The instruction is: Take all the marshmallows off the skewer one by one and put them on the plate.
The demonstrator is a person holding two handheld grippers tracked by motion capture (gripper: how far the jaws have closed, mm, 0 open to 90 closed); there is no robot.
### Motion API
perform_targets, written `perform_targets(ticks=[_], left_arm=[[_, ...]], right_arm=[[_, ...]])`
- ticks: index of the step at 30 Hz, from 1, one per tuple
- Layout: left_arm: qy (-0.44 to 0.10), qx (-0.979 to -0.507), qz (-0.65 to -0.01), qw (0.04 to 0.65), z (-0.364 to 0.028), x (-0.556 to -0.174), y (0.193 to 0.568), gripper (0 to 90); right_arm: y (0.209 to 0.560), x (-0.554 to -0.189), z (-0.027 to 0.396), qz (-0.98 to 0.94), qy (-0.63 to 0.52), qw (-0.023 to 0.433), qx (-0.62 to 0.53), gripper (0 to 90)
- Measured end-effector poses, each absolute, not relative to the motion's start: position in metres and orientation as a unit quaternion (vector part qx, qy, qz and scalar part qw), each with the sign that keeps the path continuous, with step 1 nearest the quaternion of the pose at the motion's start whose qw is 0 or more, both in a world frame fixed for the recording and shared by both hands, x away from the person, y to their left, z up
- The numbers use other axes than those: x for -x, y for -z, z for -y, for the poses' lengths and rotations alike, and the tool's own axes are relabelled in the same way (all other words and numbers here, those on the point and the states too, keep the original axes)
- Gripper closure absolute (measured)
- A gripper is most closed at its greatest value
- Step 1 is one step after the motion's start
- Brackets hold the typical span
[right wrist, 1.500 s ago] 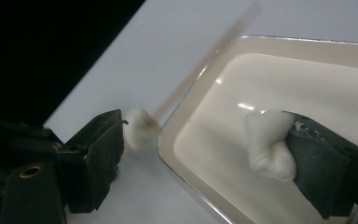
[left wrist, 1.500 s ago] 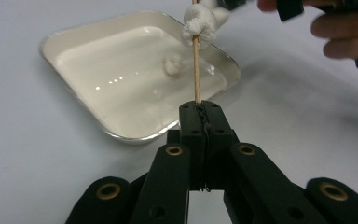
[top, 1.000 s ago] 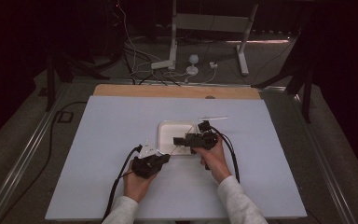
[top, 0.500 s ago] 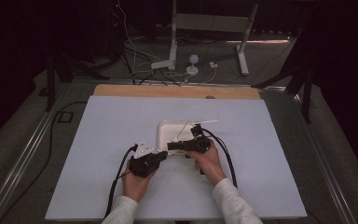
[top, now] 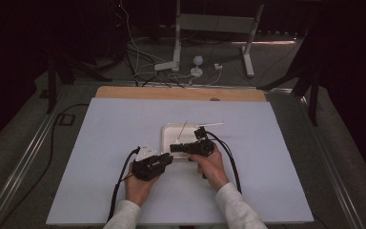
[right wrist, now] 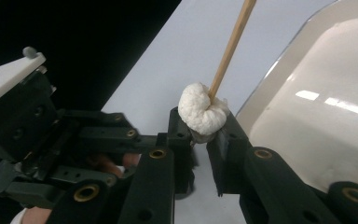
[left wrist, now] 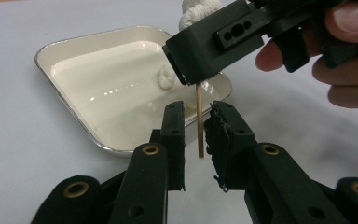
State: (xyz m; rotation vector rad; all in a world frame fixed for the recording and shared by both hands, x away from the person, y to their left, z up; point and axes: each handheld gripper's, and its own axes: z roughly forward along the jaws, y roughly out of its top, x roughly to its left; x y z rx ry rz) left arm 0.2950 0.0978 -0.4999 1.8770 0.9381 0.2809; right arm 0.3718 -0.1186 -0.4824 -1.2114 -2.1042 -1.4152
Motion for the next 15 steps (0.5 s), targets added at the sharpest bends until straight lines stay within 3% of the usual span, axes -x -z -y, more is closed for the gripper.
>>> perform_targets(ticks=[4, 15], left_arm=[[-0.113, -0.778, -0.390, 0.480, -0.098, -0.295, 0.501, 88.9], [-0.117, -0.773, -0.387, 0.489, -0.101, -0.294, 0.496, 90.0]], right_arm=[[0.482, -0.369, 0.112, 0.745, 0.495, 0.165, 0.415, 79.5], [0.469, -0.368, 0.113, 0.750, 0.503, 0.137, 0.408, 80.2]])
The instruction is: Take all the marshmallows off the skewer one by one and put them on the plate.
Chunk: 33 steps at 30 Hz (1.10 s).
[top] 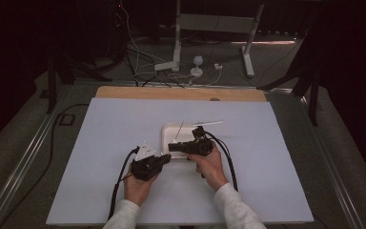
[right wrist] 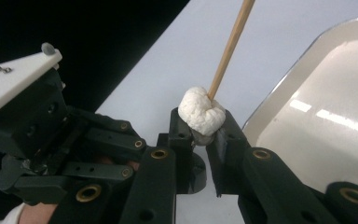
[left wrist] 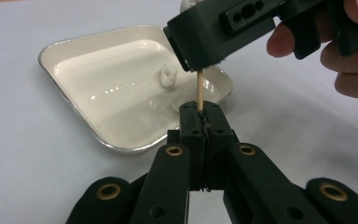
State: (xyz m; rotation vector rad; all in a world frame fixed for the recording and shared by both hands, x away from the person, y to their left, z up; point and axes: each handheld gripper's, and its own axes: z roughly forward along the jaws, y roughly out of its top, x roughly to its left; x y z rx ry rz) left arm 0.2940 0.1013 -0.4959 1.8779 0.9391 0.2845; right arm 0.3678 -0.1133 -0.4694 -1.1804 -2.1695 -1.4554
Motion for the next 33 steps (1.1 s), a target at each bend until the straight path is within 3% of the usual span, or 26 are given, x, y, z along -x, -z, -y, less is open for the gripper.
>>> perform_targets(ticks=[19, 33], left_arm=[[-0.122, -0.783, -0.368, 0.486, -0.101, -0.289, 0.495, 90.0], [-0.141, -0.782, -0.370, 0.481, -0.111, -0.283, 0.487, 90.0]], right_arm=[[0.435, -0.379, 0.135, 0.726, 0.538, 0.076, 0.422, 81.3], [0.427, -0.387, 0.129, 0.724, 0.546, 0.071, 0.416, 80.3]])
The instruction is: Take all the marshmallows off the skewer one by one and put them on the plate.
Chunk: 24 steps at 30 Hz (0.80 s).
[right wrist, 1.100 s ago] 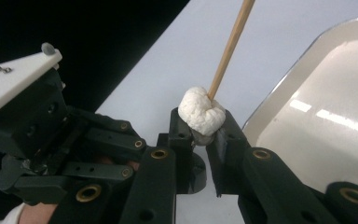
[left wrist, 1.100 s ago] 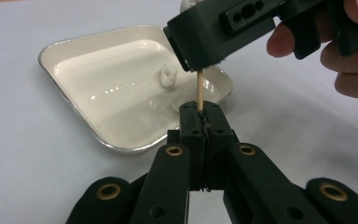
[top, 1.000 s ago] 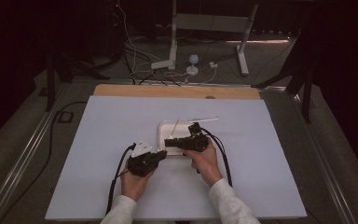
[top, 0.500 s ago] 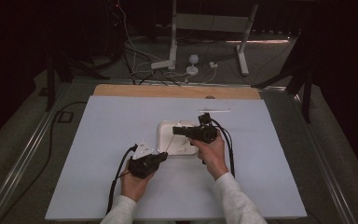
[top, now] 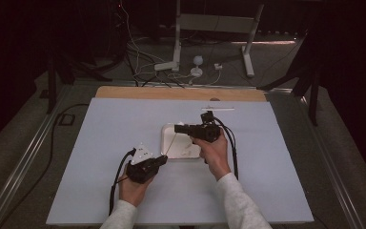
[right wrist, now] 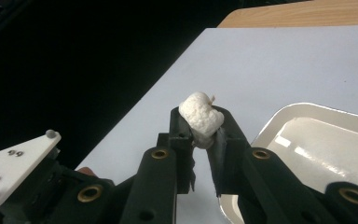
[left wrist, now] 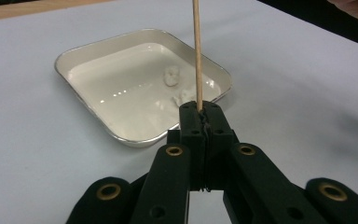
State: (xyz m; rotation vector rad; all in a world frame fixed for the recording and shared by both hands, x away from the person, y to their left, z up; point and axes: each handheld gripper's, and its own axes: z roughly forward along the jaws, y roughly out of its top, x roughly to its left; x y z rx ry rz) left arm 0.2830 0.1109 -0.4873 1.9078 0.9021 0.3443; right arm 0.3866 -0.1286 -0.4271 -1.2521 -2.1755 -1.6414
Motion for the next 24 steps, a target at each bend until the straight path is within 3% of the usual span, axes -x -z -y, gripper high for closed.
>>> perform_targets(ticks=[24], left_arm=[[-0.157, -0.787, -0.374, 0.464, -0.1181, -0.2841, 0.4898, 90.0]], right_arm=[[0.4268, -0.3972, 0.1227, 0.723, 0.543, 0.063, 0.424, 79.9]])
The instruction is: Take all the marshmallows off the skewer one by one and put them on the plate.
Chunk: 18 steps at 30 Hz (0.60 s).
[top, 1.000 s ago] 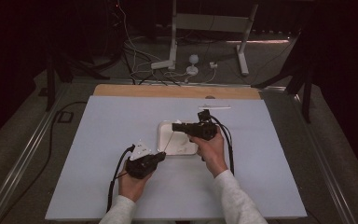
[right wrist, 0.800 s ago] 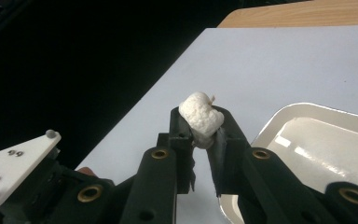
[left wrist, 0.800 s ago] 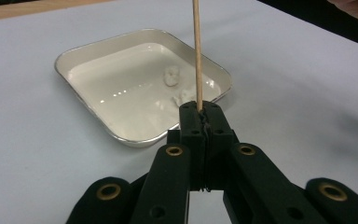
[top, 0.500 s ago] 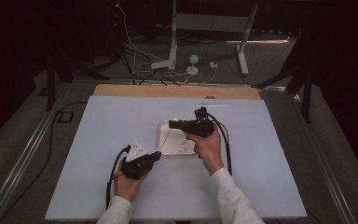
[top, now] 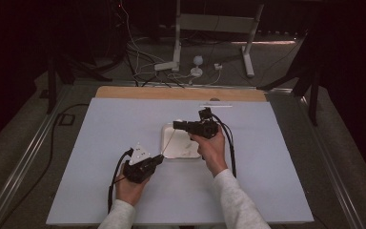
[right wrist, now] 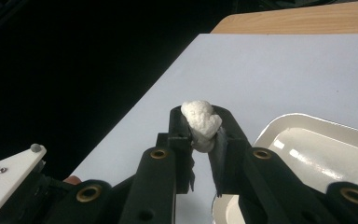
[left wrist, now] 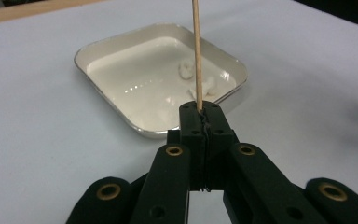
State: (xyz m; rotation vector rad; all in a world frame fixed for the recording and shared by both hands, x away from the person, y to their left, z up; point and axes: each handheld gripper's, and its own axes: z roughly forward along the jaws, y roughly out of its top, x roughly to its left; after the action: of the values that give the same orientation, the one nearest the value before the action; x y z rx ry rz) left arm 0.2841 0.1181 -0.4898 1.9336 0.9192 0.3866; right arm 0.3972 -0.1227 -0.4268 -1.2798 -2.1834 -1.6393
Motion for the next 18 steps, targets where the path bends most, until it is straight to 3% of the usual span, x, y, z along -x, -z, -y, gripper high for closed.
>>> perform_targets(ticks=[18], left_arm=[[-0.166, -0.793, -0.371, 0.454, -0.1202, -0.2849, 0.4912, 90.0]], right_arm=[[0.4219, -0.4006, 0.1291, 0.717, 0.545, 0.048, 0.432, 80.3]])
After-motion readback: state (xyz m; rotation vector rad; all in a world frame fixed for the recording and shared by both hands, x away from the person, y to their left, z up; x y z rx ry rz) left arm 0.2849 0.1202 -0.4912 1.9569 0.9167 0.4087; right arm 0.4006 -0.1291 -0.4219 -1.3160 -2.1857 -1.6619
